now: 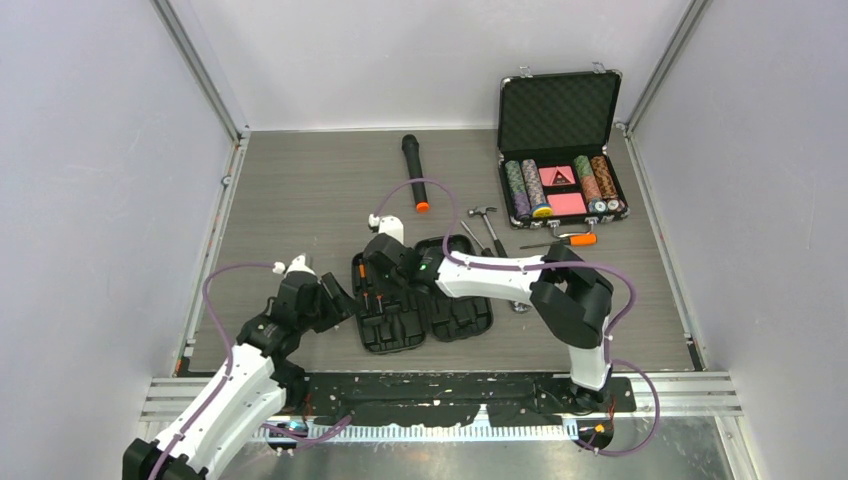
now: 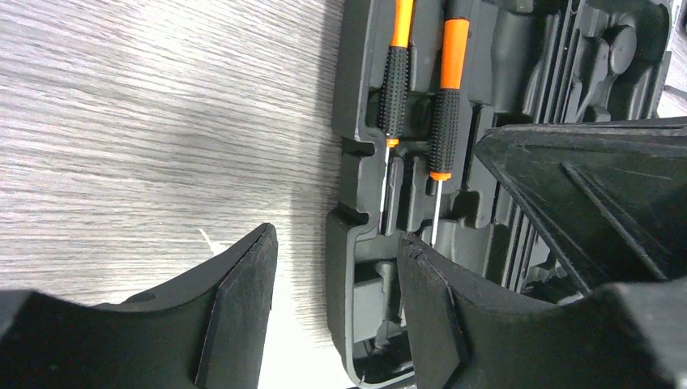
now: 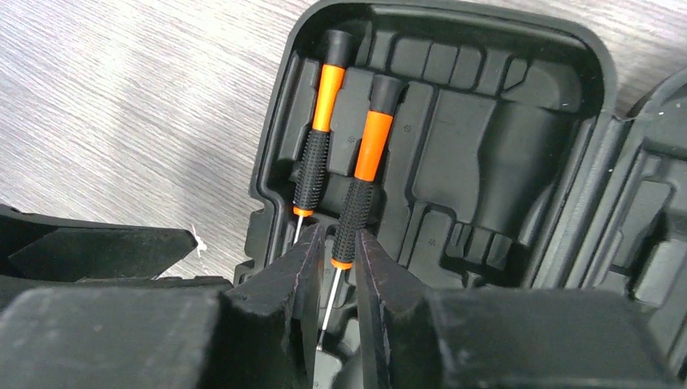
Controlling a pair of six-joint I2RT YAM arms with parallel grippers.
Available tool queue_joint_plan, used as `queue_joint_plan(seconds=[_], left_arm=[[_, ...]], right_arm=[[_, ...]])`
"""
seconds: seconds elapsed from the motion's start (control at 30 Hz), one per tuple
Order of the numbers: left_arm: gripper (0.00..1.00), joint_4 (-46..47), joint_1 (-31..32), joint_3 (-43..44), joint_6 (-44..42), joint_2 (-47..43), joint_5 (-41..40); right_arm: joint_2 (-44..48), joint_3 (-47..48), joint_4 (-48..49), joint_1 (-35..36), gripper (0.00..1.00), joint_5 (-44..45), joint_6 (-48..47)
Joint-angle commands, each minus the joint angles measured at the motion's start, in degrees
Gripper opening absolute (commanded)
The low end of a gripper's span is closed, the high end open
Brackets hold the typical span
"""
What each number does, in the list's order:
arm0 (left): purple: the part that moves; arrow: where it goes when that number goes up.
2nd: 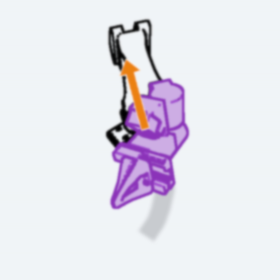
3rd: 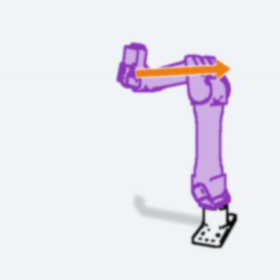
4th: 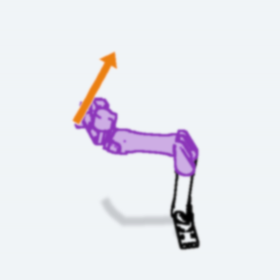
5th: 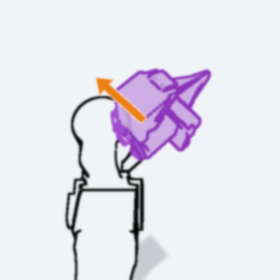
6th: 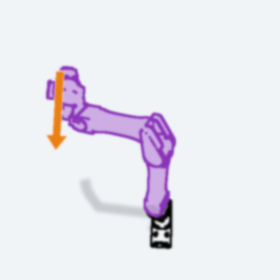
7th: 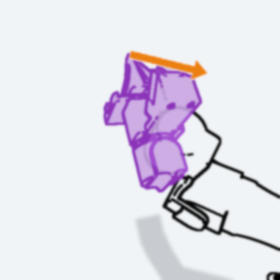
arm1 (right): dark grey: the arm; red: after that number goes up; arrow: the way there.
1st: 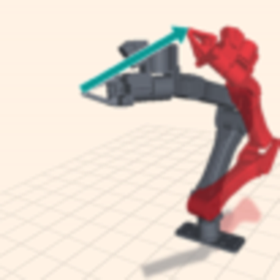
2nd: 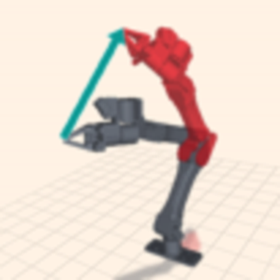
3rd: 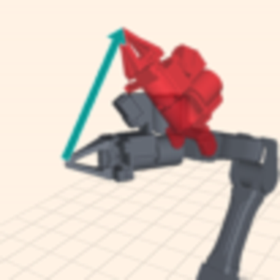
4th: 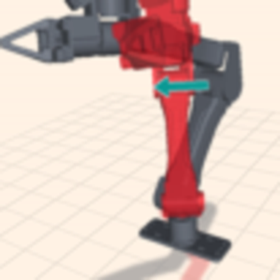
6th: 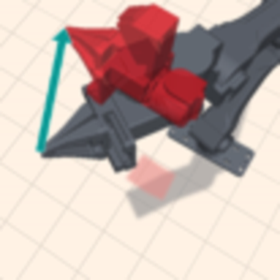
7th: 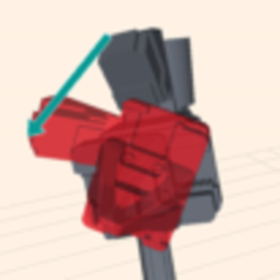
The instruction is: Pack the tool kit
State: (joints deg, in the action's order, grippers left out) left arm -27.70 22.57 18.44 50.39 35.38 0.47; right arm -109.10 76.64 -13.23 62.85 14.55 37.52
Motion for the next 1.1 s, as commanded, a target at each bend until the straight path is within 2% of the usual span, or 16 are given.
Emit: queue_joint_plan(seconds=[0.0, 0.67, 0.9, 1.07], left_arm=[[0.57, -0.37, -0.15, -0.69, -0.47, -1.05, -1.71], [0.58, 0.67, -0.16, -0.96, -0.9, -0.01, -1.21], [0.6, 0.67, -0.15, 1.44, -2.51, 1.23, -1.46], [0.72, 1.74, -0.15, 5.91, -4.16, 6.52, -2.3]], right_arm=[[-1.71, 1.14, 2.34, 0.21, 0.25, -0.36, 1.48], [-6.19, 4.56, 1.66, -1.61, 0.14, 2.61, 1.66], [-3.45, 4.93, 1.04, -1.65, 0.24, 0.02, -1.0], [-0.19, 6.41, -0.01, -2.79, 0.27, -0.09, -4.09]])
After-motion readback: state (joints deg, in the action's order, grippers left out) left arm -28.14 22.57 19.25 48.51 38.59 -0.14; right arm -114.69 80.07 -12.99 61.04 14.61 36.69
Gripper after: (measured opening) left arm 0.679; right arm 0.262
